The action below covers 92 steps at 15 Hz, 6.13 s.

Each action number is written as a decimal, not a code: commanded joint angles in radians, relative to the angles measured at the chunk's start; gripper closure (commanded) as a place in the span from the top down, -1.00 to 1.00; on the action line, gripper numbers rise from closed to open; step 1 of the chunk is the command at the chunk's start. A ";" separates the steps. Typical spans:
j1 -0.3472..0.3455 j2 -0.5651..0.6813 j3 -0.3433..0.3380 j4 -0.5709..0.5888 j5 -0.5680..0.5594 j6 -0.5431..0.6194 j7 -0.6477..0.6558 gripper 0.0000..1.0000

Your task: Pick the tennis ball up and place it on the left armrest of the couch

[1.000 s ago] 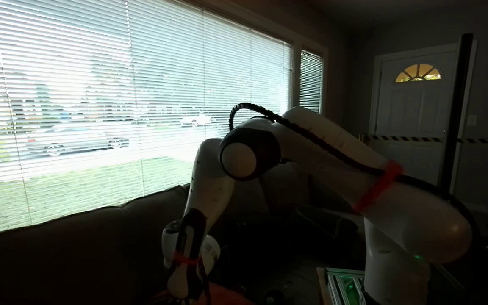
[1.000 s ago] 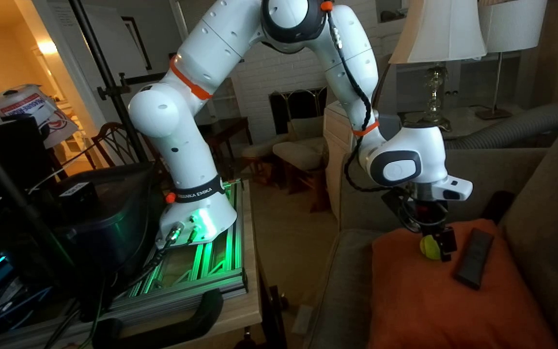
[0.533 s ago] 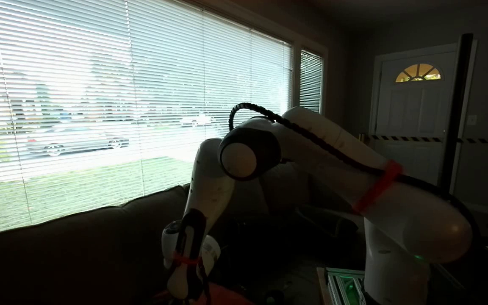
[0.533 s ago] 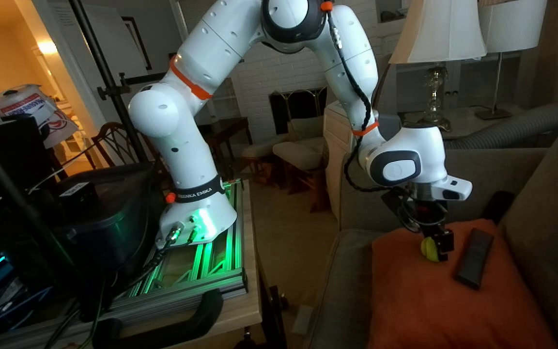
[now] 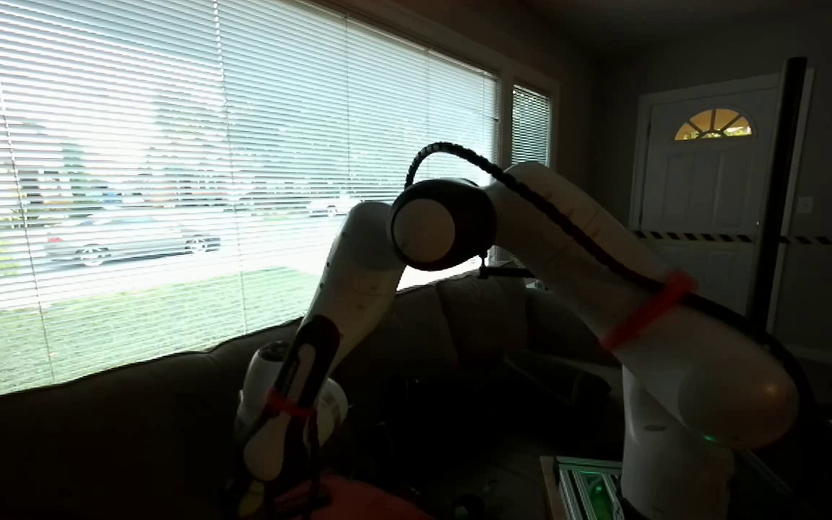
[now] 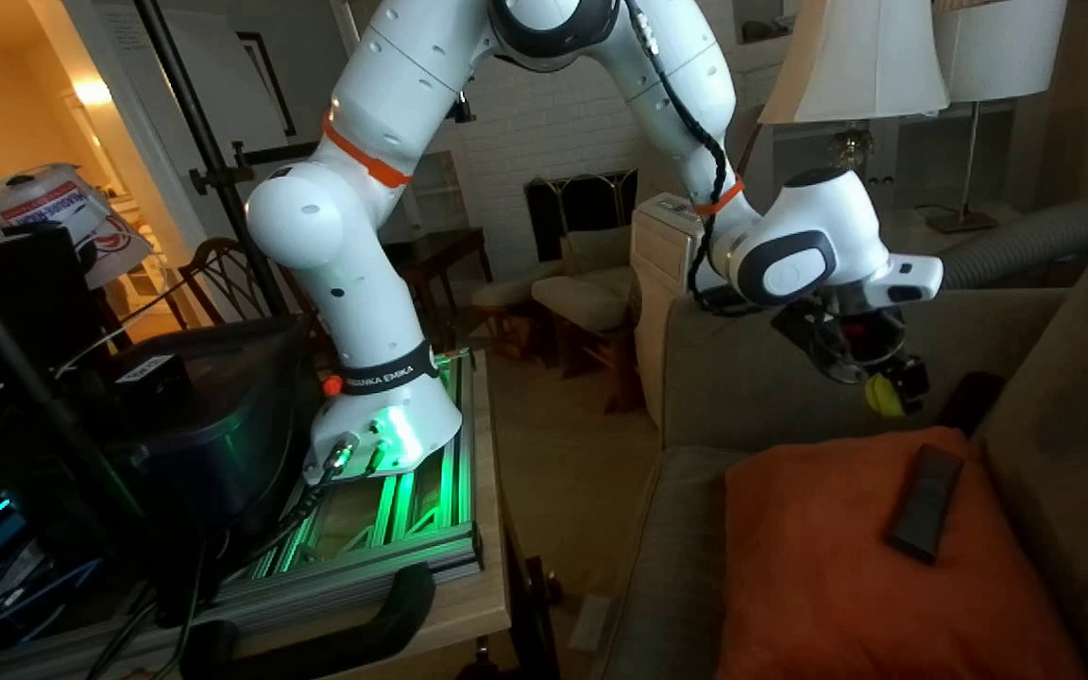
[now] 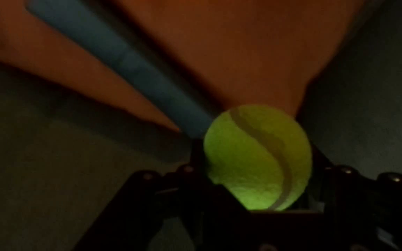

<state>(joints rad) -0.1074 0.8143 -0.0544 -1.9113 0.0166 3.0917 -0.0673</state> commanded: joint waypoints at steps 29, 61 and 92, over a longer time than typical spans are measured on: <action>-0.246 0.612 0.868 0.830 -0.112 -0.273 -0.610 -0.17; 0.073 0.682 0.498 1.263 0.273 -0.647 -1.035 -0.17; 0.119 0.682 0.339 1.329 0.229 -0.636 -0.790 -0.17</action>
<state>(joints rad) 0.0026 1.4828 0.3045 -0.6064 0.2611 2.4711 -0.8948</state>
